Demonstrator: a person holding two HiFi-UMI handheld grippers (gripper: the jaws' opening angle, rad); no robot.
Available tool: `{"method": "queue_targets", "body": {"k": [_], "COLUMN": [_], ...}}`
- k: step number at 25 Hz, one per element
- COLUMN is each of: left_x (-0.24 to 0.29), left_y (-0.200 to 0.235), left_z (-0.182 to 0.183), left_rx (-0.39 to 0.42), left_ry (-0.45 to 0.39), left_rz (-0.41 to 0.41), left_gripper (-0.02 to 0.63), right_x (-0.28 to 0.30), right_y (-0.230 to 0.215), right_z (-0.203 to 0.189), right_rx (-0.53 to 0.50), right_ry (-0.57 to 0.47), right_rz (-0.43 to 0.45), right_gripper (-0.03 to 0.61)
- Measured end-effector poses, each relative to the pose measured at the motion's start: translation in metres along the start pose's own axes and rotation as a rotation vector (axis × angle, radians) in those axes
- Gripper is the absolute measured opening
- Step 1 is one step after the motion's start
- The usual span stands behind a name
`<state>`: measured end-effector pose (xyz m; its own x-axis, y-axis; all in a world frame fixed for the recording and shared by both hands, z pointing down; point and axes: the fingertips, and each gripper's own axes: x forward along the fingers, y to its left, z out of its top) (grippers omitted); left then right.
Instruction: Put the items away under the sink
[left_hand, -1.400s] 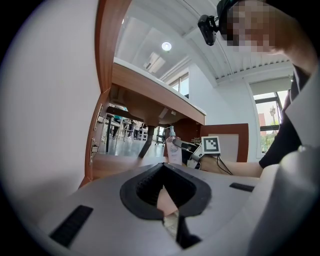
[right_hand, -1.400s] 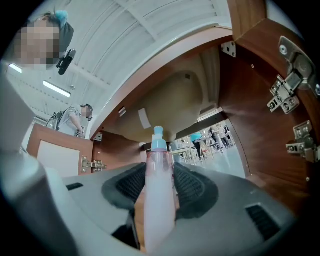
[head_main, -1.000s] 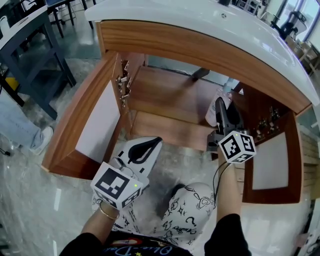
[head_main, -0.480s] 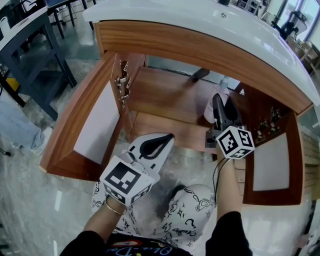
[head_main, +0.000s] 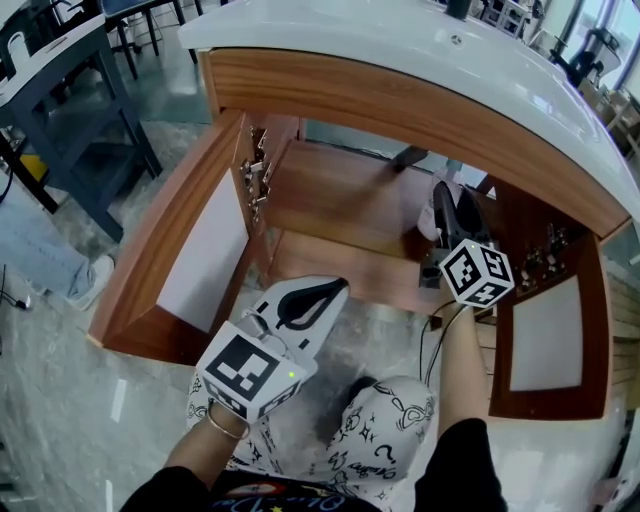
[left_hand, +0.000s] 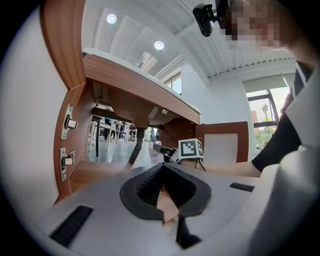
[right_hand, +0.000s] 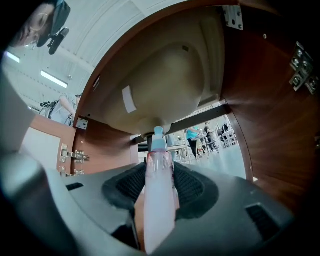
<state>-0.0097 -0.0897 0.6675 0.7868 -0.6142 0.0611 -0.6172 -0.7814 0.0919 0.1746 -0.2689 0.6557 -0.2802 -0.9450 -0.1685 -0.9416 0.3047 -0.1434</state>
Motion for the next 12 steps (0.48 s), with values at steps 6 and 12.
{"method": "queue_targets", "body": {"k": [6, 12], "left_x": [-0.0044, -0.0034], "left_y": [-0.0014, -0.0029], "left_z": [0.0028, -0.0002], "left_rx": [-0.02, -0.034], "left_ry": [-0.017, -0.02], "left_rz": [-0.008, -0.016], "left_gripper": [0.008, 0.008], "right_x": [0.0048, -0.0002], "right_y": [0.0005, 0.0036], "right_z": [-0.0004, -0.0008], "right_rx": [-0.03, -0.048], "right_ry": [0.002, 0.006], "right_rz": [0.003, 0.014], "right_gripper": [0.183, 0.183]}}
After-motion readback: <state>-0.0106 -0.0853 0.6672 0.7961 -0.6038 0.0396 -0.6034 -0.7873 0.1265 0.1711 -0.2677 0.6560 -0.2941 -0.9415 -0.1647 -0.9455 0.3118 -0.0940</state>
